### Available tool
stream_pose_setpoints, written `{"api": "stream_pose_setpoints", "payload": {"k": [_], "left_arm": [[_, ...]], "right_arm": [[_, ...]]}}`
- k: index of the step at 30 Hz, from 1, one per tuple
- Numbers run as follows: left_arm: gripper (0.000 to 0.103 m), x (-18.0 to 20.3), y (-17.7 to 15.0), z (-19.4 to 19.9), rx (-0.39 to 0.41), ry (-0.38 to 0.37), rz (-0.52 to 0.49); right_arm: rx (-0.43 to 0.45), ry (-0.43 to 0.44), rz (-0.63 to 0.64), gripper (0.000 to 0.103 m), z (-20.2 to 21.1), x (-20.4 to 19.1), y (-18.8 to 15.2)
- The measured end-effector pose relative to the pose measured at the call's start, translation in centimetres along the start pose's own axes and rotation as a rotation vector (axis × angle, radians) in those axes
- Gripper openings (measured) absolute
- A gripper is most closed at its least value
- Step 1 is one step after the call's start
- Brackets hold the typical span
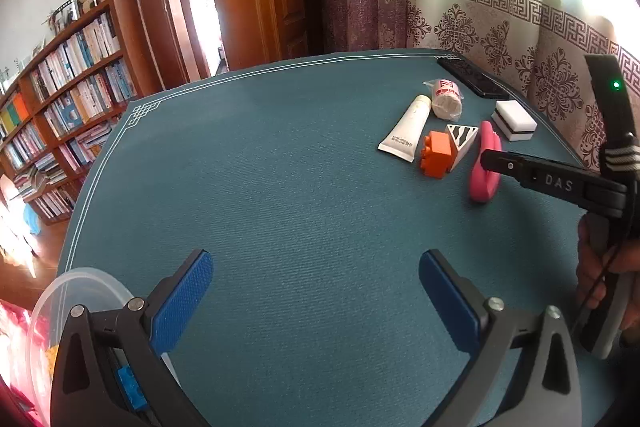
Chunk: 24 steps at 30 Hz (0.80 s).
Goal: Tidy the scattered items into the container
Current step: 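Close the right tool on the pink foam hair roller and lift it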
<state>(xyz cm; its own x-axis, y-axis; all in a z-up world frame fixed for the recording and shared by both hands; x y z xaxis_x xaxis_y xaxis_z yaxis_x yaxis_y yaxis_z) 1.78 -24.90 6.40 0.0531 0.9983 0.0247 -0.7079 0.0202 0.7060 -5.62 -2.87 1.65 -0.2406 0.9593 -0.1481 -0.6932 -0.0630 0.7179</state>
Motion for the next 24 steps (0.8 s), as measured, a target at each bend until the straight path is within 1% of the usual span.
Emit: {"api": "stream_pose_setpoints", "payload": {"k": [3,6,8,9,11,12,13,14,16,18,21,23,24], "left_arm": [[0.103,1.3,1.0,-0.8,0.004,-0.003,-0.021],[0.103,2.4,2.0,-1.8,0.0,-0.013,-0.027],[0.103,2.9,2.5,-2.4,-0.003,-0.014,-0.031],[0.103,3.2,2.7,-2.7,-0.006,-0.014,-0.031],[0.103,3.5,2.9,-3.4,-0.015,-0.019,-0.028],[0.103,3.6,3.0,-3.7,-0.021,-0.02,-0.025],[0.103,3.7,3.1,-4.0,-0.026,-0.02,-0.022],[0.103,3.7,3.1,-4.3,-0.03,-0.021,-0.019],[0.103,3.9,3.2,-4.9,-0.035,-0.019,-0.017],[0.103,4.2,3.2,-5.4,-0.032,-0.005,-0.028],[0.103,4.3,3.1,-6.1,-0.044,0.002,-0.035],[0.103,4.1,3.0,-6.3,-0.049,-0.001,-0.029],[0.103,4.1,3.0,-6.4,-0.049,-0.002,-0.028]], "right_arm": [[0.019,-0.011,0.037,0.038,0.4,-0.3,-0.3],[0.027,-0.002,0.022,0.038,0.6,0.1,-0.6],[0.012,0.0,0.0,0.038,1.1,0.7,-0.7],[0.004,-0.014,-0.005,0.038,1.4,0.9,-0.8],[-0.033,-0.109,-0.024,0.038,1.4,2.0,-1.3],[-0.046,-0.112,-0.05,0.038,1.2,2.8,-1.6],[-0.062,-0.102,-0.086,0.038,0.9,3.7,-1.8],[-0.057,-0.073,-0.123,0.038,1.0,4.4,-1.9],[-0.026,-0.015,-0.181,0.038,1.4,5.4,-1.7],[0.023,0.039,-0.213,0.038,2.2,5.5,-1.5],[0.051,0.06,-0.215,0.038,2.4,5.1,-1.5],[0.046,0.067,-0.227,0.038,2.0,5.0,-1.5],[0.036,0.072,-0.239,0.042,1.7,4.9,-1.5]]}}
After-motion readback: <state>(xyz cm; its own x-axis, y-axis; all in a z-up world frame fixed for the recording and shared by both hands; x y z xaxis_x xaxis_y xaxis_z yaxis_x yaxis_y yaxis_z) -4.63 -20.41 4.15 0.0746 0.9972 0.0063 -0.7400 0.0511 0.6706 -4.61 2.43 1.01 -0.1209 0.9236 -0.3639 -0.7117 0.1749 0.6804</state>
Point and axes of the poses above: each gripper's, at about its wrist camera, not at the fingertips, and z roughly against the way its jaws point, x to its right, y to its top, the point moved 1 cm from there along -z, roughly the way its jaws point, and after that the axes turned 8 degrees about z, right-handed, at the moved point
